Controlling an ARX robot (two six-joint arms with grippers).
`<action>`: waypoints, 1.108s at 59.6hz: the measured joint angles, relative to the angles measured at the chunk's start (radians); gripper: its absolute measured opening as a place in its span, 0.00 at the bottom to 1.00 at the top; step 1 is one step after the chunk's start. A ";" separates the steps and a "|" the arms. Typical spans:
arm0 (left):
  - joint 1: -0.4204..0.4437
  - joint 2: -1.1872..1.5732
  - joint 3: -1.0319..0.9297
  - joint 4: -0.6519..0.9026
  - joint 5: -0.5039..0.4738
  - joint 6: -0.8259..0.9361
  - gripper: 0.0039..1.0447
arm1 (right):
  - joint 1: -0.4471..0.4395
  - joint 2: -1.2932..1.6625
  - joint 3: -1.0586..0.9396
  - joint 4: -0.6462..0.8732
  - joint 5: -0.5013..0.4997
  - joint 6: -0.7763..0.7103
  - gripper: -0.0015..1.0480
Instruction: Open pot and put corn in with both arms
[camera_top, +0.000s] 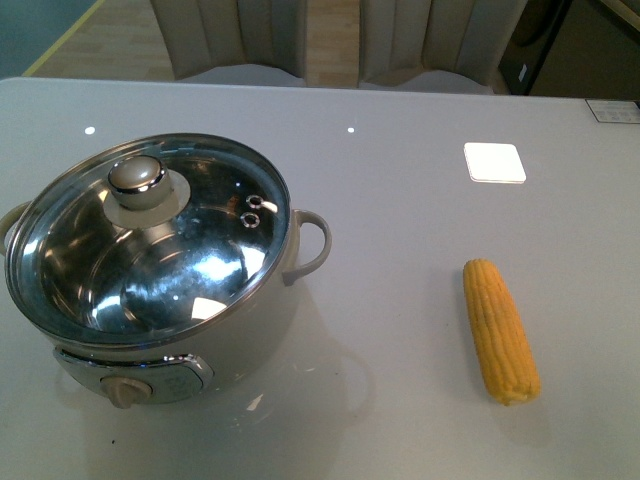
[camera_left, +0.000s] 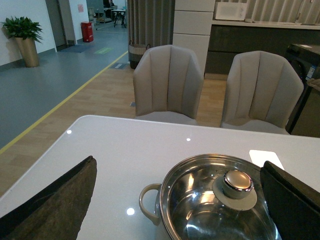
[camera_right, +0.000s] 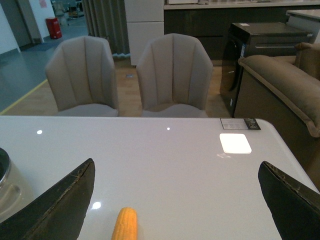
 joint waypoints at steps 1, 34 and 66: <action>0.000 0.000 0.000 0.000 0.000 0.000 0.93 | 0.000 0.000 0.000 0.000 0.000 0.000 0.91; 0.000 0.000 0.000 0.000 0.000 0.000 0.93 | 0.000 0.000 0.000 0.000 0.000 0.000 0.91; -0.113 0.688 0.249 0.006 -0.266 -0.209 0.93 | 0.000 -0.001 0.000 0.000 0.000 0.000 0.91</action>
